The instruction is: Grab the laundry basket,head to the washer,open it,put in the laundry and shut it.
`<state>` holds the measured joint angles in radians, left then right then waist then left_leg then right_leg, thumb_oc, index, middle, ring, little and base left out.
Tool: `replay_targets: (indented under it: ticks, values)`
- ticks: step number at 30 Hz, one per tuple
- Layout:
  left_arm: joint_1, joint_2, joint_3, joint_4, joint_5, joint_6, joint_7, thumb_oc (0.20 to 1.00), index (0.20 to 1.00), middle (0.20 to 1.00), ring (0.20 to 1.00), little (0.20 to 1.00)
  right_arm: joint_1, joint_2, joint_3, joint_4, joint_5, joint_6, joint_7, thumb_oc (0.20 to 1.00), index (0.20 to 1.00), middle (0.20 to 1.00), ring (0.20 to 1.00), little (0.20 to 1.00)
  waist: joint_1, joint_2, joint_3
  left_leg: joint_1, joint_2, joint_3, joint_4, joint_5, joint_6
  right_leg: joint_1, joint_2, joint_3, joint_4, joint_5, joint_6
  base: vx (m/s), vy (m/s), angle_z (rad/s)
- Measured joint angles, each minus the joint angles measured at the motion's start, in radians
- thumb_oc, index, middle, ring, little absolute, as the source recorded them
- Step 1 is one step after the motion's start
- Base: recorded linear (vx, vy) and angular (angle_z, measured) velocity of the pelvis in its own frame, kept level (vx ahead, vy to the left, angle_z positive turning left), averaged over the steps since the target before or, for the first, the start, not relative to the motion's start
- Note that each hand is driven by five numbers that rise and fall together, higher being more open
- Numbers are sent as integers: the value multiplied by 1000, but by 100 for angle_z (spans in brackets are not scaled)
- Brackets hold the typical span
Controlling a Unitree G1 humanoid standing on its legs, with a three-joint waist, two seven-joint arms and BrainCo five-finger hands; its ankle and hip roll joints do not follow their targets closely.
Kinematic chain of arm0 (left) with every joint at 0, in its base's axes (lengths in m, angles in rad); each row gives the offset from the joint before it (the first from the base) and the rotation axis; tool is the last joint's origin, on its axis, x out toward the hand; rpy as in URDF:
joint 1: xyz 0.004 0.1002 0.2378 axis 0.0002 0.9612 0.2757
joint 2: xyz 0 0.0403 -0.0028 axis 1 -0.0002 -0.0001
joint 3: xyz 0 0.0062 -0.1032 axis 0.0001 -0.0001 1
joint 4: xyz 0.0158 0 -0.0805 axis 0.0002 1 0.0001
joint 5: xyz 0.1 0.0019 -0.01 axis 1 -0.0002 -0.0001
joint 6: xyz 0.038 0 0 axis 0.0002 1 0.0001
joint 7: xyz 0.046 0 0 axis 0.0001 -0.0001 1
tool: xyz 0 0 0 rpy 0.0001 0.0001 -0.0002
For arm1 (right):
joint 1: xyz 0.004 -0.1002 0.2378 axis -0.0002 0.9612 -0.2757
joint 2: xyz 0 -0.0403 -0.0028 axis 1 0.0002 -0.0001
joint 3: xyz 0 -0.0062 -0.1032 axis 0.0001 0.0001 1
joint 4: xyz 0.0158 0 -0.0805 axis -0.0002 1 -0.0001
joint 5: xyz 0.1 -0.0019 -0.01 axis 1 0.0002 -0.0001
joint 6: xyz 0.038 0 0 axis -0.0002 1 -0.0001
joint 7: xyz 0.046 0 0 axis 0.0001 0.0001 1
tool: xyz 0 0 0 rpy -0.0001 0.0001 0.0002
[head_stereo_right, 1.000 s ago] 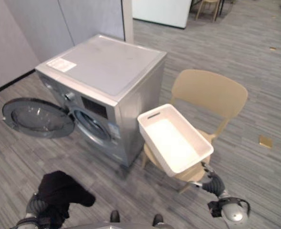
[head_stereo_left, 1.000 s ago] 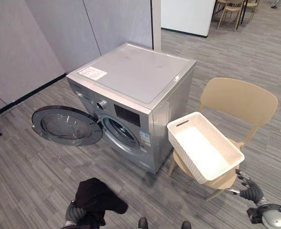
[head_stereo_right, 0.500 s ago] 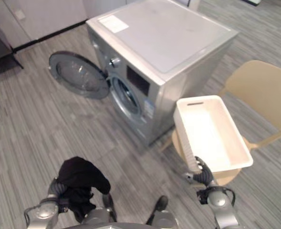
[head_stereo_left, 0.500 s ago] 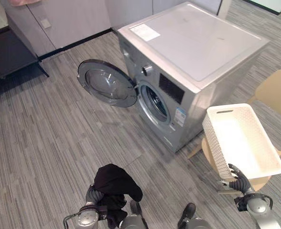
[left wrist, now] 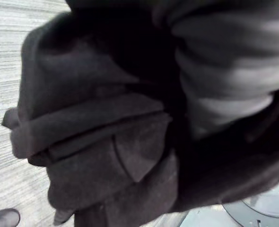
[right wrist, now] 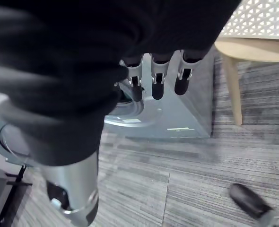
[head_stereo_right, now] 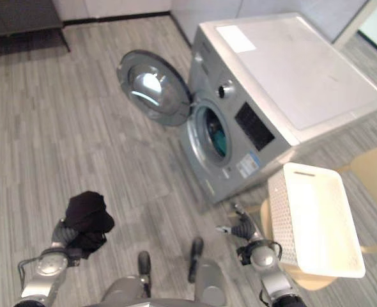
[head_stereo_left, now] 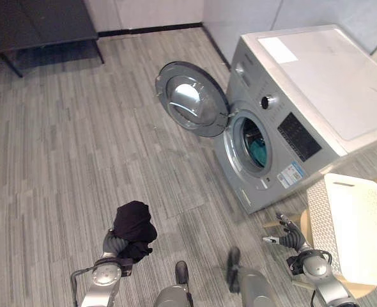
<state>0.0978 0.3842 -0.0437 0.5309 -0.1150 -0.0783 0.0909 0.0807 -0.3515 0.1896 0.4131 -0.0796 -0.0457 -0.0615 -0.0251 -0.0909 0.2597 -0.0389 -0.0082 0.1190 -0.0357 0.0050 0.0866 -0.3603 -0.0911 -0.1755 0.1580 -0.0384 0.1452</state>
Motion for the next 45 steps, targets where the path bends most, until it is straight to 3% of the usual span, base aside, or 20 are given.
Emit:
replay_targets:
  ticks: [4,6,8,11,12,16,20,25,28,29,30,32,34,35,37,39,41,43,44,45]
  values:
    - [34,-7,-13,-1,4,2,-13,200,200,200,200,200,-2,-1,-2,9,0,0,3,1000,1000,1000,1000,1000,1,-3,5,70,-18,-60,-19,-33,-36,28,-33,-151,-93,65,-18,282,-25,55]
    - [65,-13,-23,-15,9,2,-25,200,200,200,200,200,-9,-3,-6,19,0,-1,14,1000,1000,1000,1000,1000,4,46,9,100,36,-77,-8,-78,-68,71,-9,-212,-62,95,-12,340,-121,46]
    - [44,-42,-51,-16,12,2,-36,200,200,200,200,200,13,-23,-15,24,0,-1,19,1000,1000,1000,1000,1000,-6,69,12,128,67,-107,22,-95,-89,100,12,-212,4,105,-70,397,-164,90]
    - [29,-55,-62,-35,11,1,-49,200,200,200,200,200,10,-33,-25,29,1,-2,22,1000,1000,1000,1000,1000,-19,46,9,106,91,5,170,-75,-147,182,24,-247,-49,101,-160,182,-6,35]
    - [30,-58,-65,-40,11,1,-50,200,200,200,200,200,1,-42,-23,25,1,-6,21,1000,1000,1000,1000,1000,-20,37,5,76,95,54,229,-80,-153,208,24,-238,-82,117,-221,205,33,2]
    - [3,-63,-65,-44,11,0,-50,200,200,200,200,200,-26,-56,-24,28,0,-3,20,1000,1000,1000,1000,1000,-20,28,9,-3,108,144,180,-102,-163,277,46,-188,-202,152,-235,129,29,-15]
    - [-5,-60,-66,-43,12,0,-50,200,200,200,200,200,-9,-52,-22,38,0,-1,15,1000,1000,1000,1000,1000,-24,23,11,-128,155,123,95,-5,-196,331,63,-167,-239,145,-210,131,117,-29]
    - [-16,-60,-66,-40,11,1,-47,200,200,200,200,200,1,-52,-24,80,-1,1,6,1000,1000,1000,1000,1000,2,25,11,-184,211,0,1,93,-194,392,65,-89,-245,100,-166,268,261,-44]
    - [-7,-65,-70,-40,11,3,-48,200,200,200,200,200,24,-58,-28,74,-1,-1,1,1000,1000,1000,1000,1000,4,50,-4,-157,193,-1,63,67,-170,421,30,-45,-230,77,-116,278,299,-61]
    - [3,-63,-73,-38,11,4,-49,200,200,200,200,200,33,-60,-32,73,-1,-1,-1,1000,1000,1000,1000,1000,-9,66,-17,-140,180,1,65,115,-171,419,10,-28,-215,68,-84,321,368,-65]
    - [8,-48,-72,-31,11,14,-49,200,200,200,200,200,57,-41,-31,65,-1,2,-2,1000,1000,1000,1000,1000,-11,41,-32,-129,115,34,86,97,-138,407,-70,-7,-169,41,-72,131,178,-43]
    - [5,-11,-72,-50,12,10,-49,200,200,200,200,200,91,-16,-26,45,-1,4,1,1000,1000,1000,1000,1000,-21,24,-36,-117,56,67,86,69,-97,366,-123,9,-80,31,-67,122,263,-25]
    - [2,8,-66,-41,12,19,-47,200,200,200,200,200,90,7,-19,38,-1,7,2,1000,1000,1000,1000,1000,-24,21,-40,-108,38,116,91,44,-67,300,-147,26,17,14,-62,103,300,-69]
    - [18,36,-64,-46,13,20,-40,200,200,200,200,200,56,31,-1,13,-3,5,3,1000,1000,1000,1000,1000,-8,11,-34,-87,32,190,83,37,-47,211,-168,49,119,45,-25,73,168,-130]
    - [25,51,-60,-39,15,33,-37,200,200,200,200,200,20,44,19,-8,-5,2,7,1000,1000,1000,1000,1000,5,7,-25,-51,29,287,57,14,-49,116,-166,37,196,37,-18,92,141,-141]
    - [19,51,-56,-49,20,34,-40,200,200,200,200,200,1,44,15,-7,-8,1,10,1000,1000,1000,1000,1000,-32,6,-23,-22,13,341,40,-11,-54,84,-143,-23,174,35,-14,244,156,-94]
    - [36,49,-47,-64,20,32,-43,200,200,200,200,200,-16,53,20,8,-19,4,12,1000,1000,1000,1000,1000,1,-2,-20,6,16,422,36,-44,-101,90,-140,-231,114,40,-18,203,52,-116]
    - [33,46,-54,-71,20,33,-50,200,200,200,200,200,-7,37,10,7,-29,8,8,1000,1000,1000,1000,1000,-20,-3,-21,9,14,450,52,-70,-88,101,-139,-336,81,36,-13,289,-60,-63]
    - [33,42,-52,-68,20,33,-50,200,200,200,200,200,-10,34,12,23,-30,9,8,1000,1000,1000,1000,1000,-21,-10,-29,15,12,474,47,-95,-160,101,-137,-429,86,33,-16,363,-207,-64]
    - [33,42,-52,-53,21,35,-54,200,200,200,200,200,-6,25,12,21,-32,9,10,1000,1000,1000,1000,1000,-25,-15,-36,2,25,468,114,-125,-155,99,-148,-466,98,29,-26,258,-223,-71]
